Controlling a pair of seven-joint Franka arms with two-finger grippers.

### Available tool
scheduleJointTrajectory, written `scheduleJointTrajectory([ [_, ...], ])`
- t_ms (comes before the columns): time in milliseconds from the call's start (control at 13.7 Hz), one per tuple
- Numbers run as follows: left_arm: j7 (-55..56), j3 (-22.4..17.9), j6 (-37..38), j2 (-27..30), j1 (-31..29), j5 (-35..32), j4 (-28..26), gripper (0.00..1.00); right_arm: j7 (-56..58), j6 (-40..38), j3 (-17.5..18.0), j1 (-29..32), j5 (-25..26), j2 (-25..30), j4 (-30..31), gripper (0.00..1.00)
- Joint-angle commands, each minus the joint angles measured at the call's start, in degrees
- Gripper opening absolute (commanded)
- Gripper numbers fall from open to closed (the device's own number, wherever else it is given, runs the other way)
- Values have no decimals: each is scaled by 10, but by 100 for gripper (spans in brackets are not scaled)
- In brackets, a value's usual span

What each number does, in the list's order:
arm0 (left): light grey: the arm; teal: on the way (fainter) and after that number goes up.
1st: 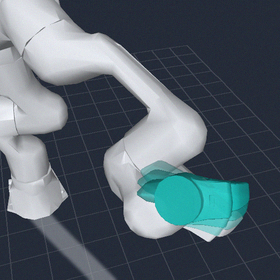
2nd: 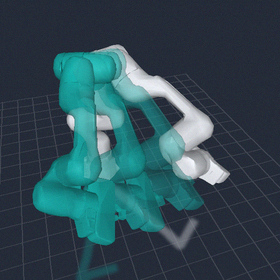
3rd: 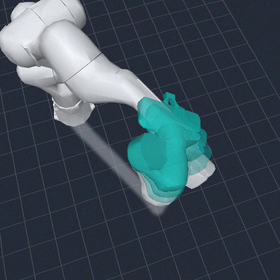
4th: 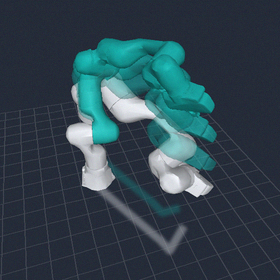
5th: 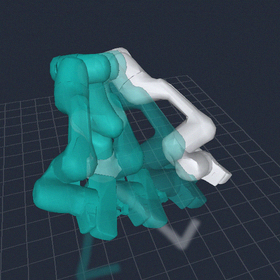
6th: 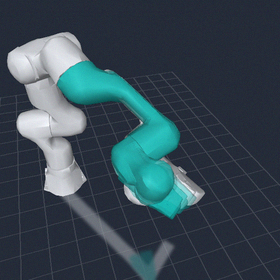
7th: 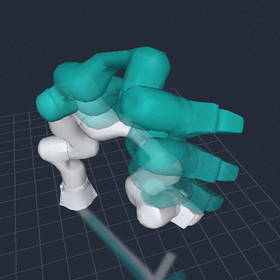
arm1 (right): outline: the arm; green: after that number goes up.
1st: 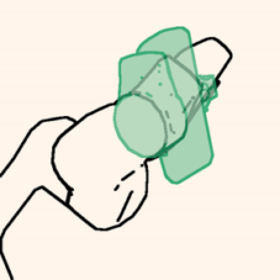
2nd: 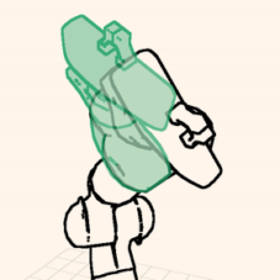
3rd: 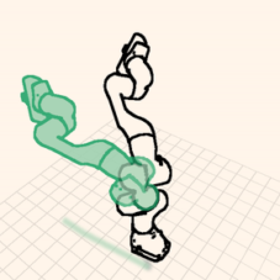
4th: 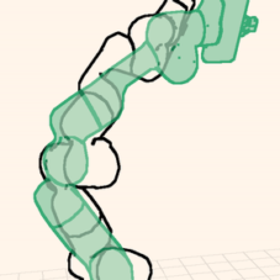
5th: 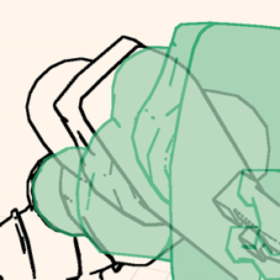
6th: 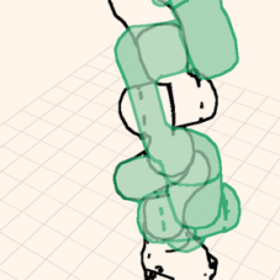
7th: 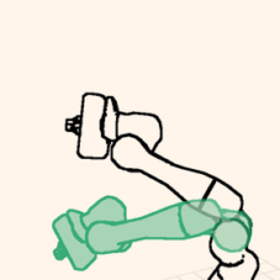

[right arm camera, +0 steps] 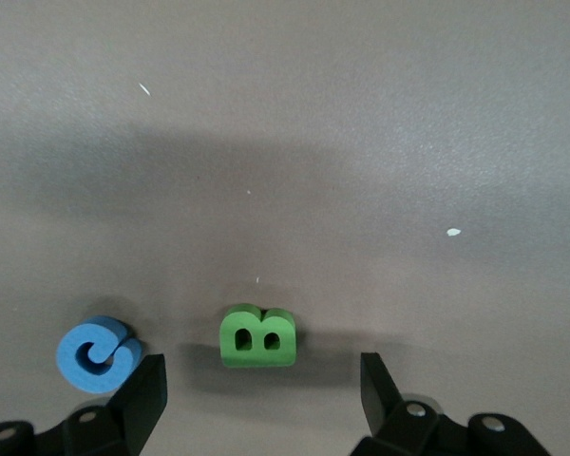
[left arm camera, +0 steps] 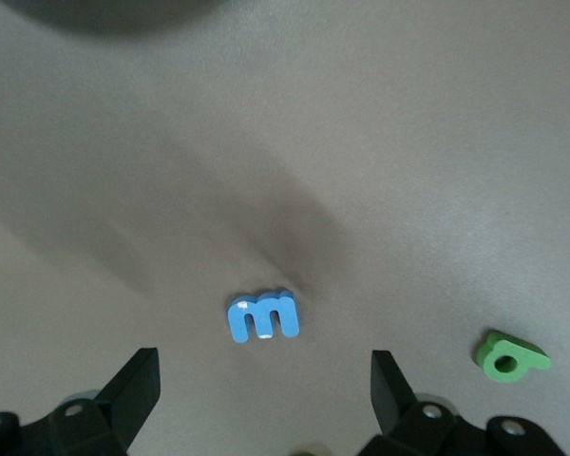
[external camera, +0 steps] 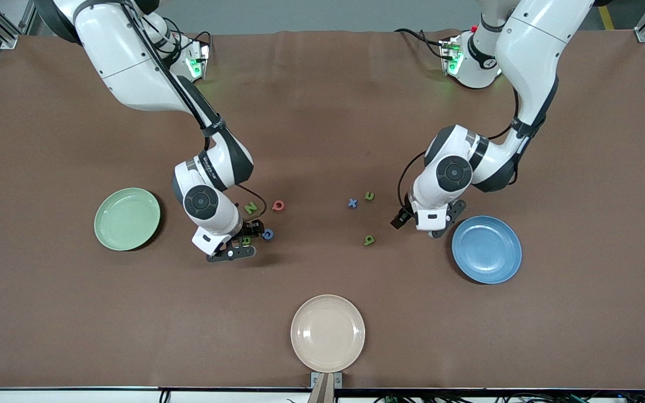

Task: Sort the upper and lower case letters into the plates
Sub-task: 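Grasp the blue m with the left gripper while the right gripper grasps B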

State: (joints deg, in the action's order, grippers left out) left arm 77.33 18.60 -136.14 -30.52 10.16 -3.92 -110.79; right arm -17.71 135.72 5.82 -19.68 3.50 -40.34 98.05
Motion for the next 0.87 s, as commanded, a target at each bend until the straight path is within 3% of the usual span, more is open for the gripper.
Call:
scheduleJointTrajectory([
  [0, 31, -2, -11, -8, 2, -16, -1, 95, -13, -1, 1, -4, 5, -11, -8, 77],
  [655, 71, -7, -37, -44, 1, -16, -4, 84, -12, 0, 1, -4, 6, -24, -28, 63],
  [801, 71, -7, -40, -47, 2, -16, -4, 79, -12, 2, 0, -7, 7, -25, -30, 55],
])
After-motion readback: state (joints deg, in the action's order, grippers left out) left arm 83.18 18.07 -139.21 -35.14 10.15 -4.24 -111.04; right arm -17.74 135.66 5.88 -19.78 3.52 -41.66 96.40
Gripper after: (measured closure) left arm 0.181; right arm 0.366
